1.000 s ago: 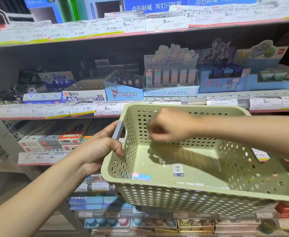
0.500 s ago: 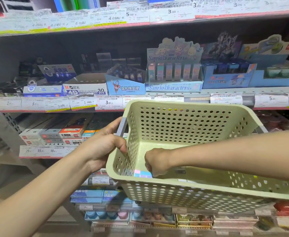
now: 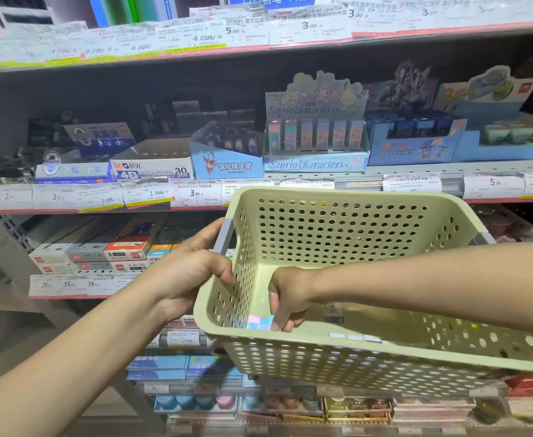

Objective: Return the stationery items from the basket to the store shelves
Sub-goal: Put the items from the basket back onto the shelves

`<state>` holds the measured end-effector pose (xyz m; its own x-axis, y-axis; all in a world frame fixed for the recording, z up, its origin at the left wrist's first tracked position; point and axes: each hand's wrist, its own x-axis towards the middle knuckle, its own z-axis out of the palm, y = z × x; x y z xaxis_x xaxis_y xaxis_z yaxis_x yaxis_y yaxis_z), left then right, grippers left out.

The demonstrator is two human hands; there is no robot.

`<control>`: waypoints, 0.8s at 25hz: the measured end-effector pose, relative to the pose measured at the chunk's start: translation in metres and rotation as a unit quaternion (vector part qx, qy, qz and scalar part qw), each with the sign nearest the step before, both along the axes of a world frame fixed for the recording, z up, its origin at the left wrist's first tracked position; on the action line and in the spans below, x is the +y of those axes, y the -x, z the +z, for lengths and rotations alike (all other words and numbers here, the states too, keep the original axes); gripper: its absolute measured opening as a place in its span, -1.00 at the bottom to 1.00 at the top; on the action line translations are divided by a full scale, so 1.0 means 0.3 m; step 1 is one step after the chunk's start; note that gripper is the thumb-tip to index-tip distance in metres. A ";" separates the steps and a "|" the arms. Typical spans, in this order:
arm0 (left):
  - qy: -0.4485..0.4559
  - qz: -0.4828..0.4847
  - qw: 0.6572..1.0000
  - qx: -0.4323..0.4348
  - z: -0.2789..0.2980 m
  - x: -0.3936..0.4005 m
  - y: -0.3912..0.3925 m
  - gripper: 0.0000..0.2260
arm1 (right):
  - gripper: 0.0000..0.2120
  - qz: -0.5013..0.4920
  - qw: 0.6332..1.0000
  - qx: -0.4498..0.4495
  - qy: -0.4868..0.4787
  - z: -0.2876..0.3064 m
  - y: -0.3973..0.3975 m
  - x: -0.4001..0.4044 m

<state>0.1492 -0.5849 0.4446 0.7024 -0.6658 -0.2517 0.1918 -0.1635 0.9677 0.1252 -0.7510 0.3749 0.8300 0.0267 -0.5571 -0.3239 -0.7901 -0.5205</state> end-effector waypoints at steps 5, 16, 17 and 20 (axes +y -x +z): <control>-0.001 -0.002 1.000 -0.004 0.003 0.001 -0.007 -0.28 | -0.82 -0.028 0.998 -0.003 -0.062 0.093 0.008 -0.034; 0.006 0.001 1.000 0.014 0.027 0.006 -0.005 -0.30 | -0.86 -0.058 0.941 -0.314 -0.113 0.398 0.030 -0.212; 0.007 0.003 1.000 0.016 0.028 0.006 -0.006 -0.30 | -0.84 -0.068 0.930 -0.350 -0.088 0.421 0.031 -0.227; 0.005 0.010 1.000 0.021 0.024 0.007 -0.014 -0.28 | -0.80 -0.114 0.879 -0.459 -0.056 0.475 0.007 -0.275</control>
<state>0.1534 -0.5829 0.4517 0.7044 -0.6547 -0.2742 0.2350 -0.1494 0.9604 0.1230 -0.8335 0.5175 0.9193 -0.1858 0.3470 0.1314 -0.6861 -0.7155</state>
